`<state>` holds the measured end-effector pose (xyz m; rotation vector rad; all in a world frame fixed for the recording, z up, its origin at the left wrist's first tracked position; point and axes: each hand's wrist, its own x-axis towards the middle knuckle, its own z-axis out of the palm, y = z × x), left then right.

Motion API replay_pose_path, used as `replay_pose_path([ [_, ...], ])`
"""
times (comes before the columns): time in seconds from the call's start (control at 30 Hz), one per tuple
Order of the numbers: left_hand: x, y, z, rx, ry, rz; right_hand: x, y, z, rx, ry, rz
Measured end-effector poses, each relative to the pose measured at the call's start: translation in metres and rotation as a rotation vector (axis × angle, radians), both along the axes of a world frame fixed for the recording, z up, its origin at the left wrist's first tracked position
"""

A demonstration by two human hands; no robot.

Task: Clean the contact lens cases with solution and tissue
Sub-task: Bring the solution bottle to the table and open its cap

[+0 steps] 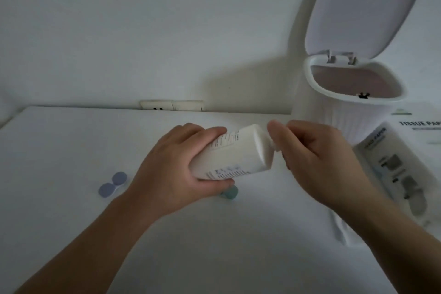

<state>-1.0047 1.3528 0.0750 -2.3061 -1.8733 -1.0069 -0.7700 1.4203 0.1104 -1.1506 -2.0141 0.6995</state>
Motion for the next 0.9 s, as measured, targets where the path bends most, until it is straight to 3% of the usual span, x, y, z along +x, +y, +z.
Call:
replay_pose_path([
  [0.2,0.027,-0.062,0.005,0.07,0.026,0.001,0.01,-0.066,-0.005,-0.012,0.052,-0.073],
  [0.43,0.039,-0.13,0.018,-0.071,-0.221,-0.068,0.017,-0.133,0.021,0.043,0.13,-0.025],
  [0.53,0.037,-0.148,0.022,-0.215,-0.373,-0.161,0.015,-0.149,0.03,0.078,0.126,0.022],
  [0.73,0.031,-0.163,0.03,-0.23,-0.424,-0.17,0.025,-0.155,0.037,0.106,0.153,0.241],
  [0.9,0.016,-0.156,0.027,-0.25,-0.399,-0.115,0.039,-0.134,0.042,-0.056,0.04,0.421],
])
